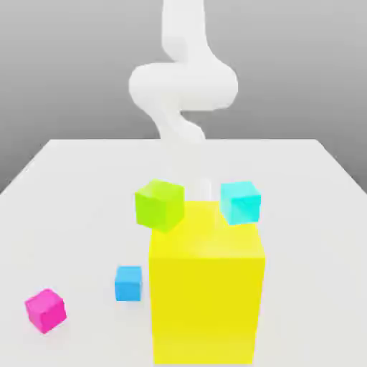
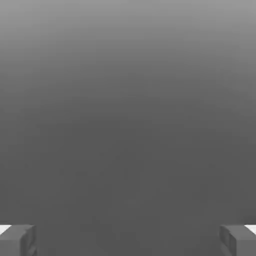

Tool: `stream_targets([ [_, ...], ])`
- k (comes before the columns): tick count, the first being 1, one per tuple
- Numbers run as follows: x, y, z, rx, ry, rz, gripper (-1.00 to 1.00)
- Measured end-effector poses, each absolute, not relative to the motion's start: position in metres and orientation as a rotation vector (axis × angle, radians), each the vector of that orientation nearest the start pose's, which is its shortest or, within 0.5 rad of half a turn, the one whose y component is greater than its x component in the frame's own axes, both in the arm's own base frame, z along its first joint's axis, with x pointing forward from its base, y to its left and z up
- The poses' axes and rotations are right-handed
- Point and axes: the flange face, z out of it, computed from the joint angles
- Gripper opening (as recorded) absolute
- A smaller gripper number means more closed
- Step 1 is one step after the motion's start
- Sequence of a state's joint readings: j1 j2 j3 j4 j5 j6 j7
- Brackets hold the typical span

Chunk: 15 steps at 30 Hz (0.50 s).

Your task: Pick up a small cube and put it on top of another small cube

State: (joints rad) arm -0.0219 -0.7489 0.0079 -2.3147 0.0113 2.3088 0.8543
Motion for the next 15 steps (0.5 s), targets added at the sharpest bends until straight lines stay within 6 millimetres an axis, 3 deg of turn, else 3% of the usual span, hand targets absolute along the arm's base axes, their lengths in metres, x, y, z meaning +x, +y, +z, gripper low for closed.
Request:
stream_targets([
  [4, 0.404, -0.025, 0.618, -2.343, 1.409, -0.775, 0.0],
  [8, 0.428, -0.049, 0.544, -2.221, 1.697, -0.607, 0.0],
  [15, 0.437, -0.088, 0.411, -1.935, 2.186, -0.34, 0.0],
])
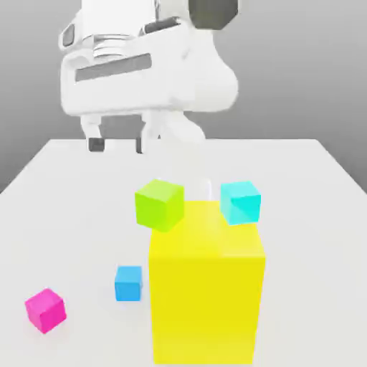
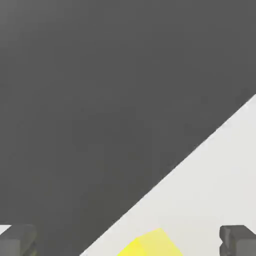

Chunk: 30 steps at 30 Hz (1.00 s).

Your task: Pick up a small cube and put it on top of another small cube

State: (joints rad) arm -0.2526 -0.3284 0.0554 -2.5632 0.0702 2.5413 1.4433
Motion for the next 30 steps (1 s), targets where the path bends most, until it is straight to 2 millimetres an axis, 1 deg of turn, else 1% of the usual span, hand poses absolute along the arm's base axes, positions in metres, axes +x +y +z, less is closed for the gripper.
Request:
stream_targets([
  [3, 0.427, -0.104, 0.356, -1.777, 2.39, -0.238, 0.0],
  [5, 0.414, -0.116, 0.319, -1.645, 2.529, -0.173, 0.0],
  [6, 0.406, -0.118, 0.301, -1.582, 2.592, -0.142, 0.0],
  [8, 0.386, -0.115, 0.263, -1.465, 2.703, -0.084, 0.0],
  [10, 0.361, -0.107, 0.227, -1.347, 2.808, -0.028, 0.0],
  [11, 0.349, -0.104, 0.212, -1.301, 2.849, -0.01, 0.0],
  [12, 0.337, -0.108, 0.203, -1.247, 2.88, -0.005, 0.0],
  [14, 0.327, -0.115, 0.186, -1.182, 2.91, -0.001, 0.0],
  [16, 0.328, -0.11, 0.17, -1.196, 2.905, -0.001, 0.0],
  [20, 0.327, -0.109, 0.136, -1.199, 2.903, 0.001, 0.0],
  [21, 0.326, -0.108, 0.13, -1.198, 2.904, 0.001, -1.0],
  [26, 0.326, -0.108, 0.13, -1.197, 2.902, -0.002, -1.0],
  [27, 0.326, -0.108, 0.127, -1.197, 2.902, -0.002, -1.0],
  [28, 0.326, -0.108, 0.129, -1.198, 2.902, -0.002, -1.0],
  [30, 0.327, -0.109, 0.142, -1.198, 2.903, -0.002, -1.0],
])
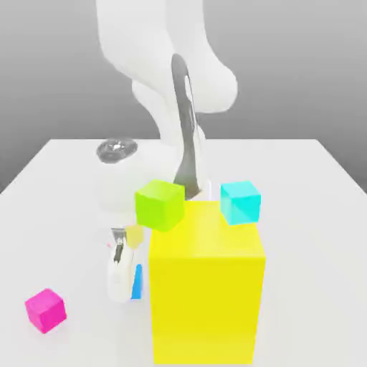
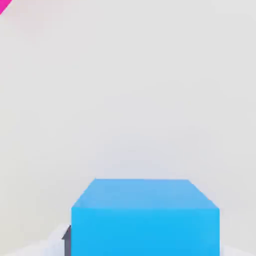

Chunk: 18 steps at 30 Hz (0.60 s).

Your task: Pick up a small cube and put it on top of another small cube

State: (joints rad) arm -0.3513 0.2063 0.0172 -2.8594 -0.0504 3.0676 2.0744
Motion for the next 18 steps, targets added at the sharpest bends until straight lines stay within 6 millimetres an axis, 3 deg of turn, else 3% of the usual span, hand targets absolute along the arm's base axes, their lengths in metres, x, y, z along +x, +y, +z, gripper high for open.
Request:
stream_targets([
  [5, 0.327, -0.108, 0.182, -1.2, 2.902, -0.003, -1.0],
  [10, 0.337, -0.147, 0.228, -1.013, 2.938, 0.029, -1.0],
  [18, 0.381, -0.139, 0.331, -1.262, 2.79, 0.074, -1.0],
])
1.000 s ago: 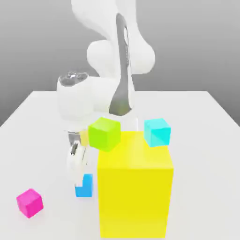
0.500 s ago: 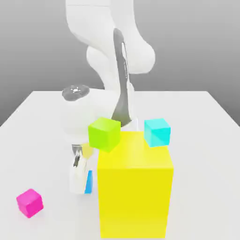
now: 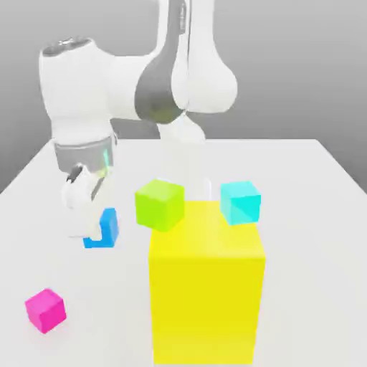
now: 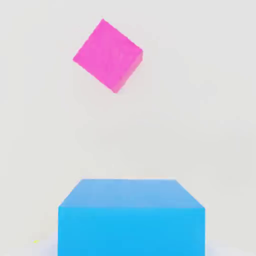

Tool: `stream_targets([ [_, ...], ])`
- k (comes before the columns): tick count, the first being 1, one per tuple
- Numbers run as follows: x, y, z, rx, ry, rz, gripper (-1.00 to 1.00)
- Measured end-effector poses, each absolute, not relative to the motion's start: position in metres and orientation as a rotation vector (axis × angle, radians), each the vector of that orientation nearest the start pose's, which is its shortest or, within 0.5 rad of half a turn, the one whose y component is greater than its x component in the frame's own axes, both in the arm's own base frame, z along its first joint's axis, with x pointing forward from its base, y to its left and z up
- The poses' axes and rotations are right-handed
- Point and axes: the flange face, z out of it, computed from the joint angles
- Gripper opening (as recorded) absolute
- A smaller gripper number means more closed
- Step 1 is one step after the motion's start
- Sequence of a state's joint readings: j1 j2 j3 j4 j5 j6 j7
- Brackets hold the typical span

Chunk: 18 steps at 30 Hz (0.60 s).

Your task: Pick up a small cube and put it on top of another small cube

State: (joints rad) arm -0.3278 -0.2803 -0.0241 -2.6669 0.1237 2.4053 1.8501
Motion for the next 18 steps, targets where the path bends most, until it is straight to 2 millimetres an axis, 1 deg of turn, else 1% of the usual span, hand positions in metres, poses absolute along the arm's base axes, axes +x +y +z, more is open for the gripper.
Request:
stream_targets([
  [4, 0.391, -0.123, 0.389, -1.411, 2.699, 0.084, -1.0],
  [5, 0.393, -0.117, 0.404, -1.463, 2.672, 0.083, -1.0],
  [7, 0.396, -0.095, 0.432, -1.605, 2.607, 0.069, -1.0],
  [9, 0.398, -0.068, 0.459, -1.764, 2.534, 0.046, -1.0],
  [10, 0.399, -0.052, 0.465, -1.86, 2.495, 0.025, -1.0],
  [11, 0.4, -0.044, 0.46, -1.907, 2.475, 0.014, -1.0],
  [12, 0.401, -0.04, 0.45, -1.931, 2.465, 0.008, -1.0],
  [14, 0.401, -0.036, 0.423, -1.948, 2.458, 0.004, -1.0],
  [15, 0.401, -0.036, 0.412, -1.951, 2.456, 0.003, 1.0],
  [18, 0.401, -0.036, 0.412, -1.951, 2.456, 0.003, 1.0],
])
